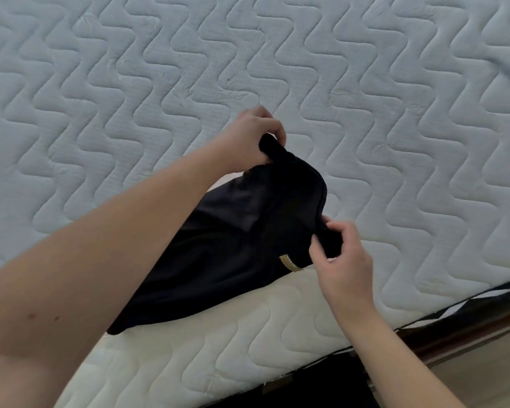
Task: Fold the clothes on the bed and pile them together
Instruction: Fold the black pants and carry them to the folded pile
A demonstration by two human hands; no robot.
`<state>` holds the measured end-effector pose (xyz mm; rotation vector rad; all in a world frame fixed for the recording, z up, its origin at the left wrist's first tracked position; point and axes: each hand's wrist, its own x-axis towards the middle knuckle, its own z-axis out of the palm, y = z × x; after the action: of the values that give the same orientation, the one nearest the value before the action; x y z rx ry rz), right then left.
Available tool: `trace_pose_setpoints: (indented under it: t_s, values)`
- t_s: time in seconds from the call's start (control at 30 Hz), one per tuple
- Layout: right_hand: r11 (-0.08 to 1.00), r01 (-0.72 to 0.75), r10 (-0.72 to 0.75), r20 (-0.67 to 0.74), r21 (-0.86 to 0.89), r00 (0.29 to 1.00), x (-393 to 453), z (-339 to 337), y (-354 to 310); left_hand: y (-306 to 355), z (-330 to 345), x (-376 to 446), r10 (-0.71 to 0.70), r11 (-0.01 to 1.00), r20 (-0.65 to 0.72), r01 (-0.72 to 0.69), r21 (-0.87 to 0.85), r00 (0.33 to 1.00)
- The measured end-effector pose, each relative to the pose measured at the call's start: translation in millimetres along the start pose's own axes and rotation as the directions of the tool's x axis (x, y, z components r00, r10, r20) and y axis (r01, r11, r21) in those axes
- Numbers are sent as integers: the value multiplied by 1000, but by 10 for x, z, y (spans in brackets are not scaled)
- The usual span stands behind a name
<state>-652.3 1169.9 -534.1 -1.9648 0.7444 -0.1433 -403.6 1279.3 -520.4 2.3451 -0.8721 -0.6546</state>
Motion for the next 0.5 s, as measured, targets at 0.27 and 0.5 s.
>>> trace_pose_setpoints:
  t_s: [0.27, 0.5]
  values:
    - [937, 328, -311, 137, -118, 940, -540, 775, -619, -725, -439, -1268, -255, 894, -100, 195, -404, 962]
    - [881, 443, -354, 389, -165, 850, -1083, 1653, -915, -1582, -423, -2273, -522, 756, -117, 395, -522, 845]
